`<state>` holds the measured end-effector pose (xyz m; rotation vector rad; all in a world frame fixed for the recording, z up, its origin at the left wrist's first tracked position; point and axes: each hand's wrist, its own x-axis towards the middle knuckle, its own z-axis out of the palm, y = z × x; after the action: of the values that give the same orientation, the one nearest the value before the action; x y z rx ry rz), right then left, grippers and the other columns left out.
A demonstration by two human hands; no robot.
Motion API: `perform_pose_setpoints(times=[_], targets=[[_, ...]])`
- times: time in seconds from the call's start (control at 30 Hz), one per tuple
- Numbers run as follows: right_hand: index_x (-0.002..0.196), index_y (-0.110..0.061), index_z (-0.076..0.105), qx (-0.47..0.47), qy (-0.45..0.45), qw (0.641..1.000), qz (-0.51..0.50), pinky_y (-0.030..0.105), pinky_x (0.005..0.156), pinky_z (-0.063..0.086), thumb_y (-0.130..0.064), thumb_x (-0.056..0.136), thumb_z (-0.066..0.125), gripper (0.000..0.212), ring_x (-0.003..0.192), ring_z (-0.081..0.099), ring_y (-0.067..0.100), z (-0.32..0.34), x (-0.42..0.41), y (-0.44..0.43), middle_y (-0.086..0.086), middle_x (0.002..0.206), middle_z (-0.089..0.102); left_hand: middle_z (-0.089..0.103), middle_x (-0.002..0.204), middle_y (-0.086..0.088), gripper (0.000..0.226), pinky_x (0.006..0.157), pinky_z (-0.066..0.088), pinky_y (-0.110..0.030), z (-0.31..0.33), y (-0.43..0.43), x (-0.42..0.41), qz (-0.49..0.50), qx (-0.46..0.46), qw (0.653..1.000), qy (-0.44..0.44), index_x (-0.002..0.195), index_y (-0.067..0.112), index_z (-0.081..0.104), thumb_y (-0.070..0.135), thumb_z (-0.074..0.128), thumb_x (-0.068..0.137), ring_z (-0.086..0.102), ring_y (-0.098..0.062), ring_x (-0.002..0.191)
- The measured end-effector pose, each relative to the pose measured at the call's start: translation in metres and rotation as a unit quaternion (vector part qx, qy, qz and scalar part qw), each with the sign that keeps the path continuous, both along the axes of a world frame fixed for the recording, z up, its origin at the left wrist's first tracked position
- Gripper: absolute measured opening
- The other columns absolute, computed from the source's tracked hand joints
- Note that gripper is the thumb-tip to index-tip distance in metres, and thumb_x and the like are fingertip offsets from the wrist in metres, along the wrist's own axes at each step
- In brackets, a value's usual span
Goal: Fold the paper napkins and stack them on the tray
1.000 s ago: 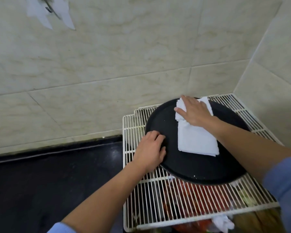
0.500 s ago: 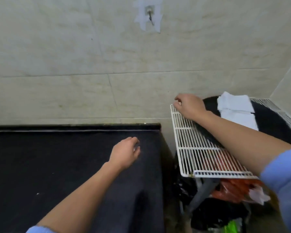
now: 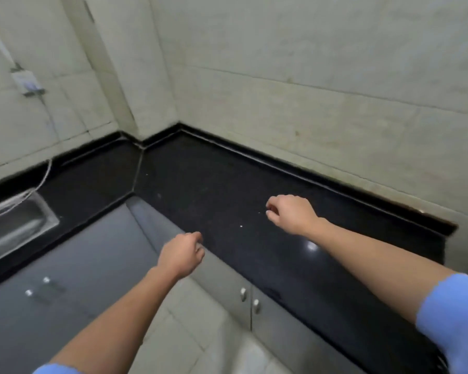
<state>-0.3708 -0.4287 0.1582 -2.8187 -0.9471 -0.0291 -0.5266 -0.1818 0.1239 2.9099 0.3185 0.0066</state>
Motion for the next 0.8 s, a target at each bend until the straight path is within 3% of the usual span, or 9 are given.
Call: perform_pose_setpoints(times=[0.23,0.43,0.63,0.8], targets=[[0.112,-0.027,0.06,-0.014,0.011,0.989,0.149,0.036,0.075,0.049,-0.04,0.092,0.046,0.027,0.097,0.062,0.024,-0.018,0.0,0.183,-0.002,0.109,0.066,0.068,0.108,-0.003,0.028,0.078,0.05,-0.033,-0.025,0.13,-0.076,0.149,-0.008,0.988,0.038,0.114,0.022,0.059,0.033,0.048,0.091,0.061,-0.025,0.101],[0.113,-0.027,0.06,-0.009,0.023,0.967,0.252,0.035,0.075,0.048,-0.041,0.092,0.047,0.029,0.097,0.062,0.024,-0.037,0.012,0.333,-0.001,0.109,0.066,0.068,0.109,-0.003,0.032,0.078,0.05,-0.034,-0.031,0.24,-0.087,0.254,-0.012,0.966,0.048,0.116,0.023,0.058,0.035,0.048,0.089,0.062,-0.025,0.101],[0.117,-0.027,0.059,-0.031,0.028,0.939,0.341,0.036,0.081,0.048,-0.039,0.093,0.046,0.03,0.103,0.061,0.024,-0.038,0.026,0.478,-0.001,0.114,0.065,0.07,0.102,-0.004,0.03,0.078,0.05,-0.033,-0.025,0.33,-0.092,0.367,-0.047,0.929,0.022,0.114,0.023,0.06,0.033,0.052,0.088,0.063,-0.025,0.099],[0.118,-0.027,0.059,-0.049,0.034,0.898,0.435,0.036,0.081,0.049,-0.038,0.091,0.048,0.031,0.105,0.06,0.023,-0.041,-0.013,0.588,-0.002,0.114,0.066,0.069,0.101,-0.003,0.028,0.078,0.051,-0.034,-0.029,0.382,-0.14,0.456,-0.063,0.887,0.033,0.112,0.023,0.06,0.033,0.052,0.087,0.062,-0.025,0.098]])
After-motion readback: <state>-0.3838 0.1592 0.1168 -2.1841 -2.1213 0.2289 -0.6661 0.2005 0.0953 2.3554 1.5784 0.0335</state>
